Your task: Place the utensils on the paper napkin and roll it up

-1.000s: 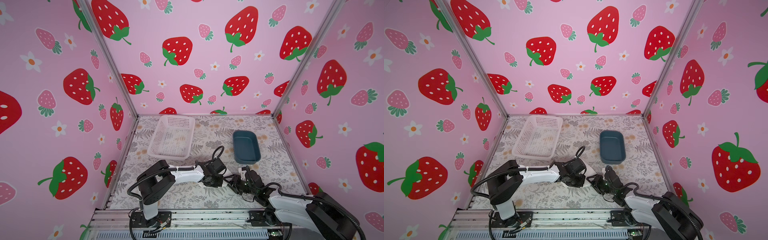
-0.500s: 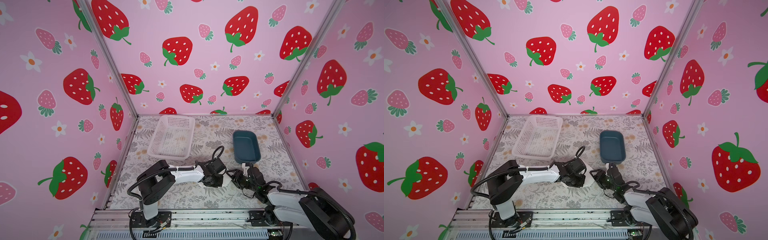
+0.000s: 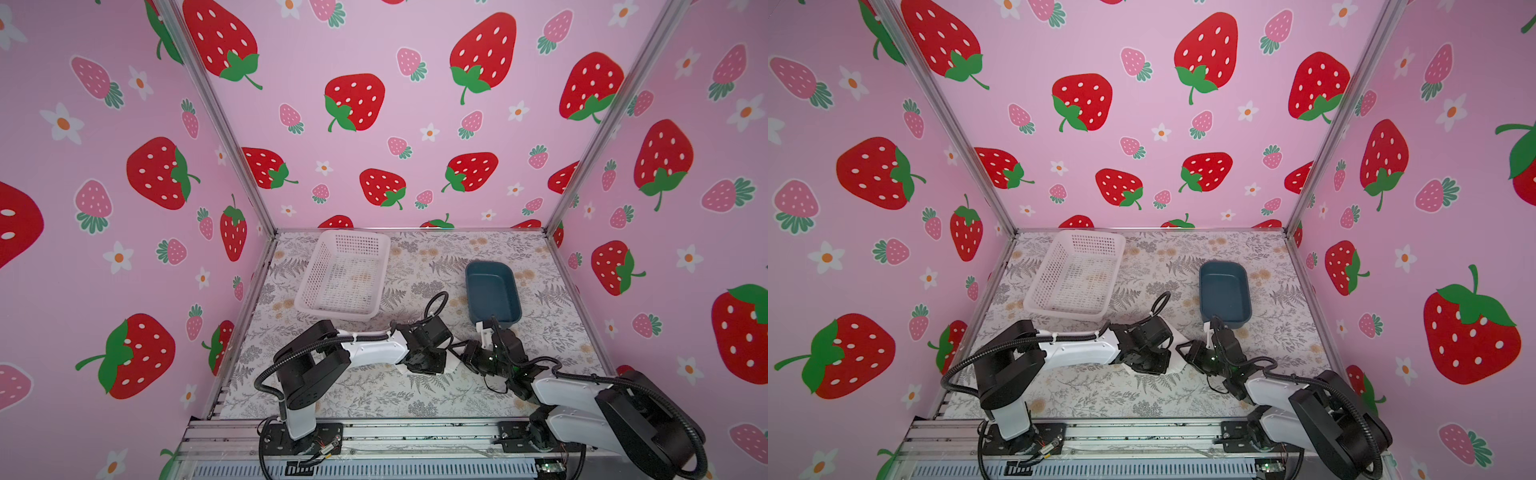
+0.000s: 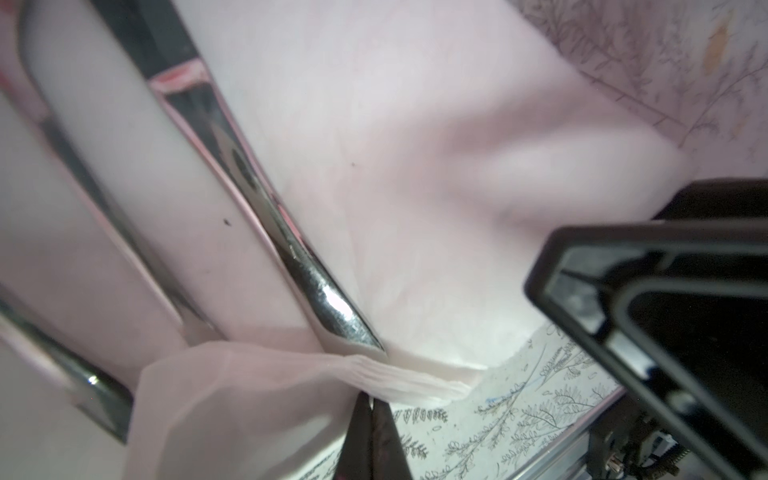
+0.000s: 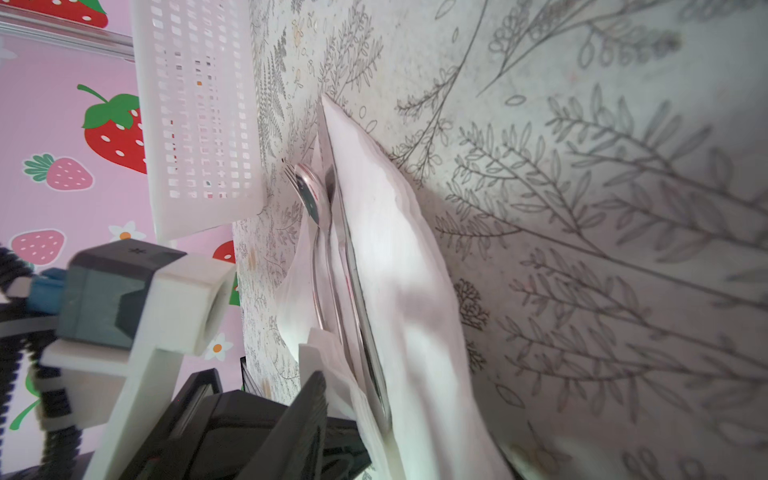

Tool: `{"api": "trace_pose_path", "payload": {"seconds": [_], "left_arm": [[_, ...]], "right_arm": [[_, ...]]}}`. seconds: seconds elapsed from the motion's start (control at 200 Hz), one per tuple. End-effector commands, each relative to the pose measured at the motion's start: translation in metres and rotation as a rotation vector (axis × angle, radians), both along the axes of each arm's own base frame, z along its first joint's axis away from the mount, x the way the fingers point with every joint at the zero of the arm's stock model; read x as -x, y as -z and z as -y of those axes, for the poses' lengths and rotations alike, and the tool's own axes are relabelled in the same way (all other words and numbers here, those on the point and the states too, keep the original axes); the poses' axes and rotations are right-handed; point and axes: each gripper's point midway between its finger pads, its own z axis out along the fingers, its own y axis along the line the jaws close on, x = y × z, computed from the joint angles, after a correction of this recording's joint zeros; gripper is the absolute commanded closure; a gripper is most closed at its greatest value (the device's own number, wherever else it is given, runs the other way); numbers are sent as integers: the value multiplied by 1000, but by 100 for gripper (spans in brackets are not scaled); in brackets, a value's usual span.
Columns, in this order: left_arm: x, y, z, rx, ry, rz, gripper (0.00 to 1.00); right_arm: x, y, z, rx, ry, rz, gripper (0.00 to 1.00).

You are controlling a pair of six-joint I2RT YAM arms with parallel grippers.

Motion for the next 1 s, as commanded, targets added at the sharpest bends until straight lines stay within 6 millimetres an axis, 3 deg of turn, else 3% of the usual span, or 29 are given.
{"api": "trace_pose_path", "payload": {"seconds": [0.0,0.145,0.485,0.71,0.995], "left_arm": [[-7,-13,6,9,-5,31,98],[-7,-12,6,9,-6,31,98],[-8,-12,5,13,-21,33,98],[-8,-12,6,13,-23,32,98],[-8,-16,2,19,-38,40,98]], "right_arm": [[0,1,0,35,-28,14,59],[2,2,0,42,-41,12,67],[0,-15,-11,24,-84,64,87],[0,-31,-29,7,-131,102,92],[3,-33,-49,8,-146,97,93]]}}
